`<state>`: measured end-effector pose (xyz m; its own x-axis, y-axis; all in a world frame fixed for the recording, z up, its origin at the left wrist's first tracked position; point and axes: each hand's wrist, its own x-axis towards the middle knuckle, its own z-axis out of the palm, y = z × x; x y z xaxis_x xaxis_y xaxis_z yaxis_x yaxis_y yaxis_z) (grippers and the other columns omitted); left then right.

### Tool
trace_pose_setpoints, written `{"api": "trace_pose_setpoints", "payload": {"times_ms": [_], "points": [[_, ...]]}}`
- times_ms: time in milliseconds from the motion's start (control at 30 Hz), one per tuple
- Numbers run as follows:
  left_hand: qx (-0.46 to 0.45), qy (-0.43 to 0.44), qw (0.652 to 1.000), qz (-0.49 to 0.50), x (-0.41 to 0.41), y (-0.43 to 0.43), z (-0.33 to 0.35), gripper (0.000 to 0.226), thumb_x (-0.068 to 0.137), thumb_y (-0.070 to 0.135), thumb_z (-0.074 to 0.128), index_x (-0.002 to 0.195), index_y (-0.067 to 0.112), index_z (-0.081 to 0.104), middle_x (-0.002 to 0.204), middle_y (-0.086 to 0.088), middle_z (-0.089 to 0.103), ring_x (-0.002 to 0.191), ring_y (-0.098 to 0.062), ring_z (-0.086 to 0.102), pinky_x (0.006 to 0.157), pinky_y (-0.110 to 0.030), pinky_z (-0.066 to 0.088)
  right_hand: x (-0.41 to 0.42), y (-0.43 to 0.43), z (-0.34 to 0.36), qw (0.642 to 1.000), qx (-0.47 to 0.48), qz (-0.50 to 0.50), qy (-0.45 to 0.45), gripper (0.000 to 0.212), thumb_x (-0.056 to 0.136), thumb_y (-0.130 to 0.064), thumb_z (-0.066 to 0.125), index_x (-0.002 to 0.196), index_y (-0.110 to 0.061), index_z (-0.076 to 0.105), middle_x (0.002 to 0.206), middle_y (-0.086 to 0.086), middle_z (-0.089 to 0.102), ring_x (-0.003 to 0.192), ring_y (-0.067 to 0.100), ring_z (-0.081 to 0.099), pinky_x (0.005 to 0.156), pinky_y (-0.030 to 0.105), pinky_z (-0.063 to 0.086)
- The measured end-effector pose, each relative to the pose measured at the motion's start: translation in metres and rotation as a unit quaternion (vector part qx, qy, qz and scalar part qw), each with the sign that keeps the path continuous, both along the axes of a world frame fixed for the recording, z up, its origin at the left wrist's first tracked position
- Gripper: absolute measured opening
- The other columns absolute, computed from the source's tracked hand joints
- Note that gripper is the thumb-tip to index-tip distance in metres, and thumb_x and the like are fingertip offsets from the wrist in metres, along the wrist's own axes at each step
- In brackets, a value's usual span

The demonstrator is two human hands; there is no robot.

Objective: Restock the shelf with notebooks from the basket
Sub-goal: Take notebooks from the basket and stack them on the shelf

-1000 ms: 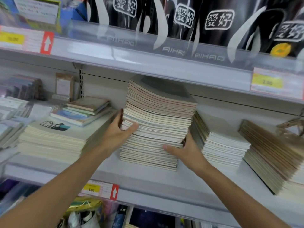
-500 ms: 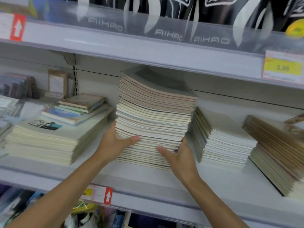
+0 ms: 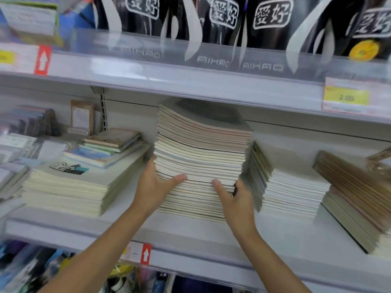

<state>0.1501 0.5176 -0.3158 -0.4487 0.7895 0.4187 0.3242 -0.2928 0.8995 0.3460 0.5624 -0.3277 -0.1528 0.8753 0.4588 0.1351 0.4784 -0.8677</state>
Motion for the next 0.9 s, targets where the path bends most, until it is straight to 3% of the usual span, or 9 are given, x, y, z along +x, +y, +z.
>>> {"api": "trace_pose_setpoints", "payload": {"times_ms": [100,233,300,333,400,433,633,767,900], "points": [[-0.005,0.012,1.0,0.007,-0.002,0.002,-0.001,0.057,0.069,0.03,0.083,0.118,0.028,0.054,0.105,0.021,0.066,0.095,0.014,0.06,0.078,-0.007,0.047,-0.001,0.002,-0.002,1.0,-0.023,-0.007,0.02,0.011,0.088,-0.026,0.069,0.096,-0.02,0.064,0.078,-0.024,0.068,0.074,-0.008,0.062,0.067,0.006,0.044],[-0.02,0.031,0.999,0.001,-0.006,0.0,-0.001,0.058,0.069,0.037,0.082,0.12,0.028,0.056,0.107,0.019,0.067,0.098,0.009,0.06,0.088,-0.02,0.049,0.001,0.001,0.002,0.998,-0.037,0.009,0.04,0.021,0.089,-0.016,0.067,0.077,-0.027,0.053,0.057,-0.03,0.057,0.059,-0.011,0.054,0.059,0.004,0.039],[-0.023,0.038,0.999,-0.017,-0.008,-0.003,0.001,0.067,0.068,0.045,0.078,0.128,0.031,0.05,0.113,0.022,0.064,0.103,0.011,0.058,0.092,-0.02,0.047,0.008,0.002,0.002,0.998,-0.042,0.029,0.027,0.009,0.089,-0.02,0.067,0.086,-0.024,0.06,0.069,-0.031,0.063,0.07,-0.014,0.057,0.068,0.007,0.042],[-0.015,0.04,0.999,-0.027,-0.008,-0.005,0.005,0.075,0.068,0.048,0.075,0.134,0.032,0.045,0.119,0.023,0.061,0.107,0.012,0.056,0.094,-0.019,0.045,0.011,0.003,0.003,0.998,-0.045,0.043,0.019,0.018,0.087,-0.027,0.069,0.104,-0.023,0.062,0.088,-0.03,0.067,0.085,-0.014,0.059,0.079,0.013,0.045],[0.008,0.041,0.999,-0.031,-0.007,-0.004,0.014,0.085,0.071,0.051,0.07,0.144,0.029,0.034,0.129,0.021,0.056,0.115,0.011,0.051,0.096,-0.015,0.041,0.014,0.005,0.015,0.998,-0.029,0.059,-0.003,0.076,0.076,-0.048,0.075,0.142,-0.032,0.039,0.129,-0.024,0.057,0.119,-0.006,0.052,0.1,0.027,0.044],[0.012,0.042,0.999,-0.028,-0.006,-0.002,0.019,0.08,0.073,0.05,0.068,0.142,0.027,0.036,0.127,0.021,0.056,0.114,0.013,0.051,0.094,-0.01,0.041,0.014,0.006,0.022,0.998,-0.028,0.058,-0.011,0.087,0.072,-0.052,0.076,0.146,-0.035,0.032,0.134,-0.022,0.054,0.123,-0.004,0.05,0.103,0.028,0.043],[0.002,0.065,0.997,0.044,-0.005,0.007,0.028,0.039,0.079,0.033,0.071,0.112,0.028,0.051,0.097,0.029,0.056,0.091,0.01,0.054,0.079,-0.013,0.041,0.002,0.013,0.035,0.999,0.009,-0.004,-0.044,0.059,0.084,-0.029,0.071,0.136,-0.022,0.044,0.102,-0.034,0.054,0.084,-0.031,0.049,0.068,-0.008,0.036],[0.002,0.084,0.992,0.093,-0.009,0.012,0.027,0.034,0.079,0.033,0.072,0.106,0.024,0.055,0.089,0.023,0.057,0.092,-0.007,0.058,0.077,-0.018,0.042,-0.001,0.008,0.034,0.992,0.041,-0.063,-0.098,0.06,0.085,-0.044,0.066,0.136,-0.021,0.045,0.101,-0.029,0.056,0.078,-0.017,0.053,0.063,-0.008,0.034],[0.008,0.118,0.988,0.1,-0.006,0.008,0.031,0.041,0.082,0.034,0.069,0.117,0.019,0.054,0.096,0.018,0.055,0.092,-0.004,0.052,0.07,-0.007,0.038,-0.007,0.004,0.035,0.987,0.058,-0.085,-0.124,0.08,0.087,-0.049,0.059,0.15,-0.021,0.019,0.12,-0.021,0.053,0.097,-0.002,0.054,0.07,-0.005,0.034]]}}
